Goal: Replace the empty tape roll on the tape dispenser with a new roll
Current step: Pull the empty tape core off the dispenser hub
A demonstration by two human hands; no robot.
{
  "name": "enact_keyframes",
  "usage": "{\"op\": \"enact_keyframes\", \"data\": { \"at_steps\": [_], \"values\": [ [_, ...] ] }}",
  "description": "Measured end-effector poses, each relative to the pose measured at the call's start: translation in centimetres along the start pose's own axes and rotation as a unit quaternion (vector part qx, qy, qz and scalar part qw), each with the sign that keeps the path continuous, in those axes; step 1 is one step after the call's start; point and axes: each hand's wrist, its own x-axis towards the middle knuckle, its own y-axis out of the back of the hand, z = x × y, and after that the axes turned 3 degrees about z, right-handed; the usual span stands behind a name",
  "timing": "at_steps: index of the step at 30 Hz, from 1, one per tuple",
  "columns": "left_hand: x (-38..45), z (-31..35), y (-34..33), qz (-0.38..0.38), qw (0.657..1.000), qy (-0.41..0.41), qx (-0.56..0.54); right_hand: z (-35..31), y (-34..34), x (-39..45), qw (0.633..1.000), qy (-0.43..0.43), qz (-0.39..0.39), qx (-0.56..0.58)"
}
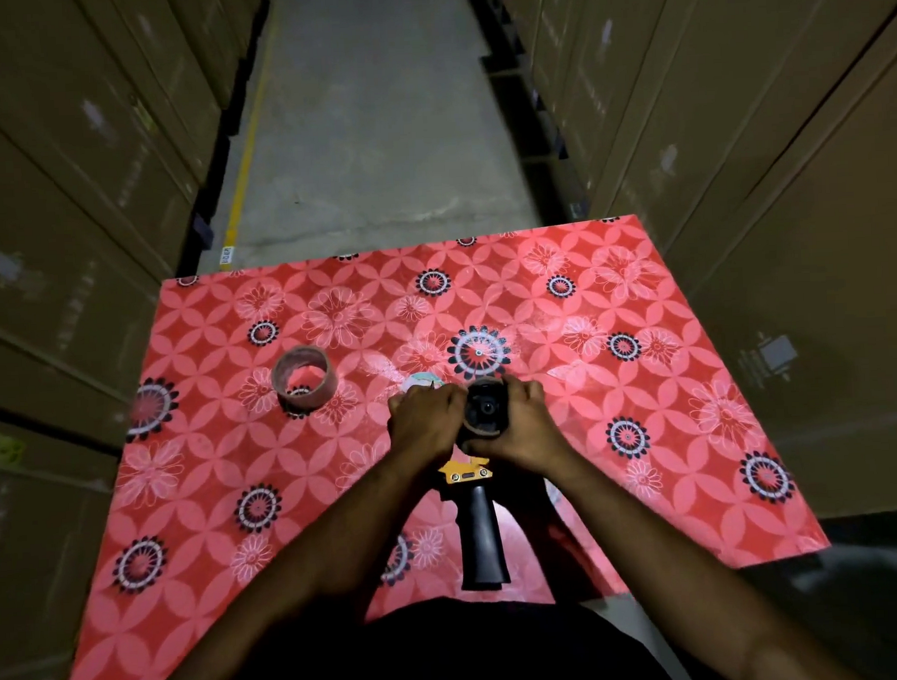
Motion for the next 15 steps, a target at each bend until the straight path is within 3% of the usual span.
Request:
{"op": "enact_keyframes", "data": {
  "at_steps": [3,5,7,11,15],
  "values": [
    [0.4,0.6,0.9,-0.055,0.998,0.038,0.005,0.0,-1.3,0.3,0.997,-0.025,0.070,-0.004],
    [0.7,0.5,1.0,-0.086,0.986,0.118,-0.081,0.0,-1.2,0.4,0.997,-0.012,0.081,0.008],
    [0.6,0.7,1.3,-0.089,0.964,0.190,-0.166,0.3,-0.4,0.5,0.998,0.020,0.063,0.018],
    [0.1,2.0,2.5,-0.123,0.951,0.231,-0.165,1.0,1.5,0.6,0.997,0.068,-0.019,0.039],
    [0.8,1.5,2.4,-0.149,0.932,0.279,-0.175,0.1,0.6,0.3,0.999,0.038,-0.036,-0.016]
  ]
}}
